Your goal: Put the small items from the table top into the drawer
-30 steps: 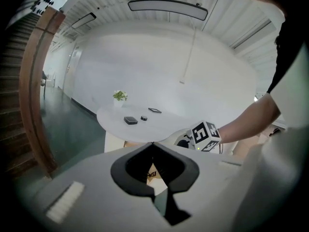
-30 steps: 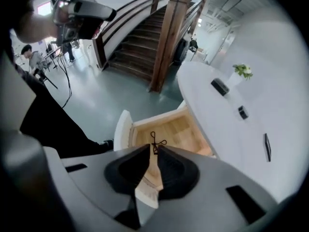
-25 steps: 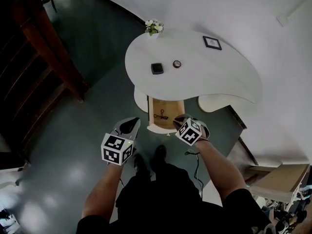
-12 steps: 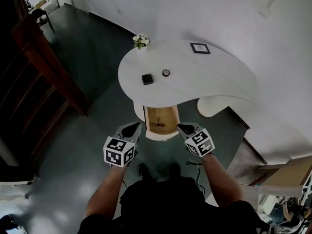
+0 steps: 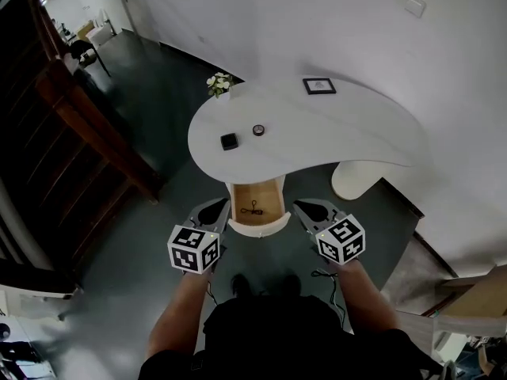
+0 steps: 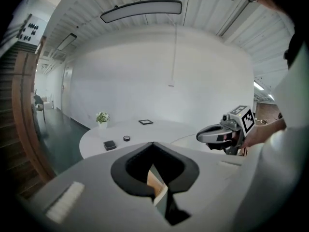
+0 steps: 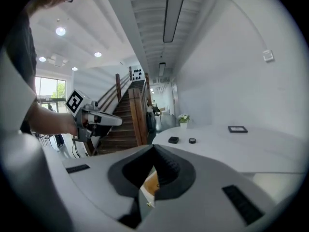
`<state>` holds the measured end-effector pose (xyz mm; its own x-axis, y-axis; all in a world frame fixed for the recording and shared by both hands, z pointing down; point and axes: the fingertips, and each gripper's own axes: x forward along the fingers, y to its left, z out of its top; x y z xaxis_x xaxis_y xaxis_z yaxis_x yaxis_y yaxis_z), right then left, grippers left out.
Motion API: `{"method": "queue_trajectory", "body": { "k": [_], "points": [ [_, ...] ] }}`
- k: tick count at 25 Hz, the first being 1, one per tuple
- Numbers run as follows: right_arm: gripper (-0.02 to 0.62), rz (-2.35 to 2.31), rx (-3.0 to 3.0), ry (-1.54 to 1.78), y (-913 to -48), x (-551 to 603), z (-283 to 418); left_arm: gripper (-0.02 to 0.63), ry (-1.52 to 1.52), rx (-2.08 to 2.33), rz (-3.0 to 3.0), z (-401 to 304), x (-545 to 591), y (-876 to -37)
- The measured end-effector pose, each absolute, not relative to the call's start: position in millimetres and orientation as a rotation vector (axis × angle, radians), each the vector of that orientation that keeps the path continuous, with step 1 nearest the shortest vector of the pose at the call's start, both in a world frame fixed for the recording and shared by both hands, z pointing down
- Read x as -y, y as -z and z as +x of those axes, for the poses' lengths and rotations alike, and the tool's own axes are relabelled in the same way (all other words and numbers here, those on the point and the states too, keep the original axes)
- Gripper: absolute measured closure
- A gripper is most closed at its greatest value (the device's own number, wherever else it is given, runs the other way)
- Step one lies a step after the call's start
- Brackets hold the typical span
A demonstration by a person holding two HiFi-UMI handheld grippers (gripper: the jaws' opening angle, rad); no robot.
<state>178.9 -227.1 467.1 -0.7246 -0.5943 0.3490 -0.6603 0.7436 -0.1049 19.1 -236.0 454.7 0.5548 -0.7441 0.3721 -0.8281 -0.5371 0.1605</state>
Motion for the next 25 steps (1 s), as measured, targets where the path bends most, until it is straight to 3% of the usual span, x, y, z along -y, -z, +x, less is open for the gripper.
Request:
{"method": "queue_trajectory", "body": {
  "k": [11, 25],
  "points": [
    [0.583, 0.942, 2.835, -0.281, -409.0, 215.1, 233.5, 0.595, -0.23, 1.367, 2.522, 71.5, 218.1, -402.7],
    [0.583, 1.032, 2.874, -0.172, -366.0, 227.4, 197.0, 0.595, -0.173, 1.425, 2.557, 22.6, 233.2, -379.1]
  ]
}}
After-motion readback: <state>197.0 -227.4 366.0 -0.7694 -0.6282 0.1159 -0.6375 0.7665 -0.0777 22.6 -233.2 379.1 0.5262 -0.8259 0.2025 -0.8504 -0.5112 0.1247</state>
